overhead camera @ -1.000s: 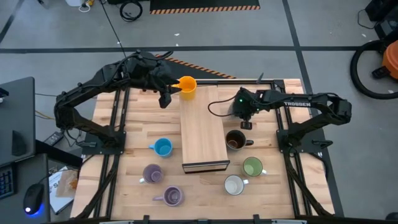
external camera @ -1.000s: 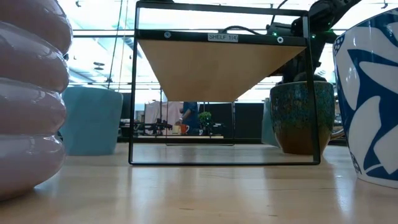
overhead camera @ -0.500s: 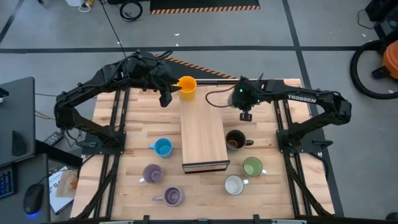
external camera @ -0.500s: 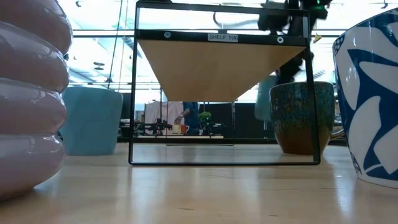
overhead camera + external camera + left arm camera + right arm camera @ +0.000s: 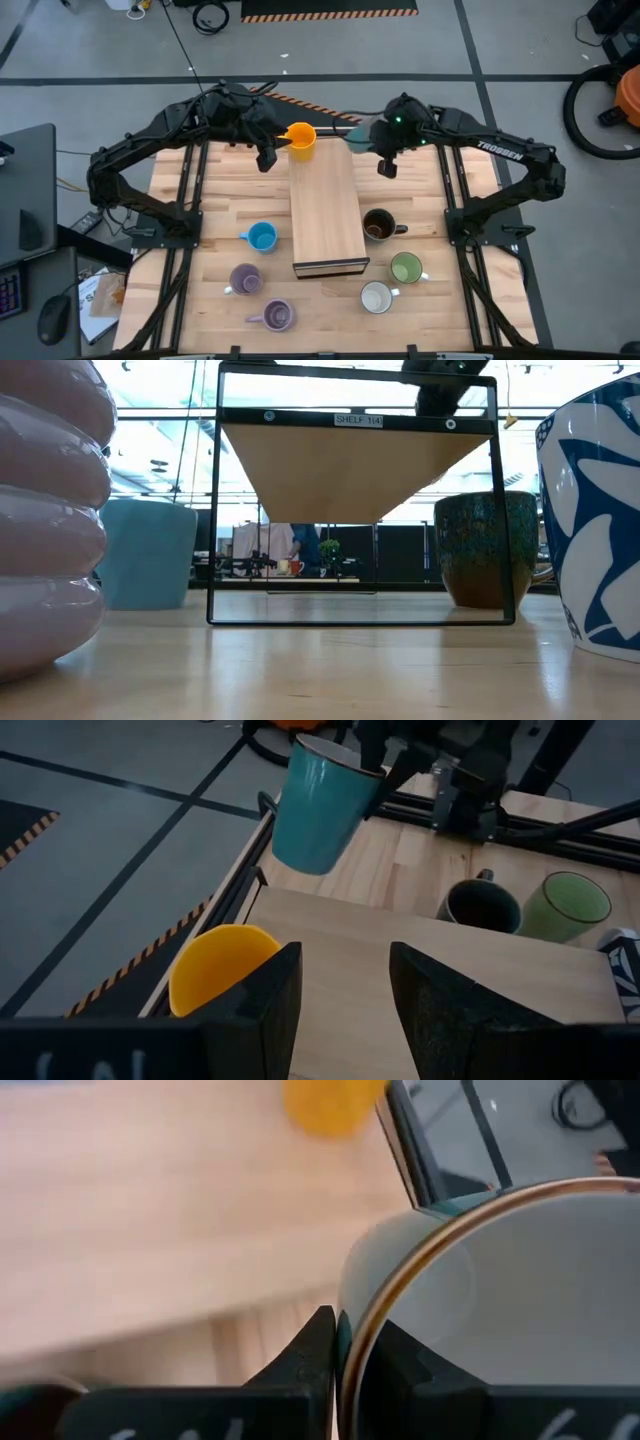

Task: Place coffee mugs
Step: Put the blue mug on the shelf

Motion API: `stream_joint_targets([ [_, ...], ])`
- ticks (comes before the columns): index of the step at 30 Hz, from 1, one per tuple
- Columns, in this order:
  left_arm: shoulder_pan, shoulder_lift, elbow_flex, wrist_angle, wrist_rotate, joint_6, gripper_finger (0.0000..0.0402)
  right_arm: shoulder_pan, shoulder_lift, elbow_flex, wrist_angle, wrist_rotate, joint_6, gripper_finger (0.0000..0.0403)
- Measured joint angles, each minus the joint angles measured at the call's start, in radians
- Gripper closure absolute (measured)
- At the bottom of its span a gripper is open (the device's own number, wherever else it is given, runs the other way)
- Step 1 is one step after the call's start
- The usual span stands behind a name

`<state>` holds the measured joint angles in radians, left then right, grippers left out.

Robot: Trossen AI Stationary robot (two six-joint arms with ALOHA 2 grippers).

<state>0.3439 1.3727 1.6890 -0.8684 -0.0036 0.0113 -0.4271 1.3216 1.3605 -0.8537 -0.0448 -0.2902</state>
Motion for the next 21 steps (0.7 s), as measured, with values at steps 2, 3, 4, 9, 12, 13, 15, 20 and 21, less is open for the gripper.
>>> stream_joint_targets([
  [2,0.000,0.000,0.000,0.000,0.000,0.000,0.0241,0.000,0.002,-0.001,0.027,-0.053,0.028,0.0363],
  [3,0.000,0.000,0.000,0.000,0.000,0.000,0.0241,0.000,0.004,-0.001,0.040,-0.071,0.039,0.0363],
  [4,0.000,0.000,0.000,0.000,0.000,0.000,0.0241,0.002,0.010,-0.001,0.066,-0.085,0.051,0.0363],
  [9,0.000,0.001,0.000,0.000,0.000,0.000,0.0241,0.002,0.056,-0.001,0.123,-0.117,0.080,0.0363],
  [12,0.000,0.001,0.000,0.000,0.000,-0.001,0.0241,0.002,0.097,-0.001,0.154,-0.127,0.107,0.0363],
  [13,0.000,0.001,0.000,0.000,0.000,-0.001,0.0241,0.002,0.107,-0.001,0.154,-0.126,0.115,0.0363],
  [15,0.000,0.001,0.000,0.000,0.000,-0.005,0.0241,0.002,0.125,-0.002,0.157,-0.126,0.123,0.0363],
  [20,0.000,0.001,0.000,0.000,0.000,-0.007,0.0241,0.002,0.149,0.021,0.157,-0.126,0.131,0.0363],
  [21,0.000,0.001,0.000,0.000,0.000,-0.008,0.0241,0.002,0.153,0.026,0.157,-0.129,0.130,0.0363],
])
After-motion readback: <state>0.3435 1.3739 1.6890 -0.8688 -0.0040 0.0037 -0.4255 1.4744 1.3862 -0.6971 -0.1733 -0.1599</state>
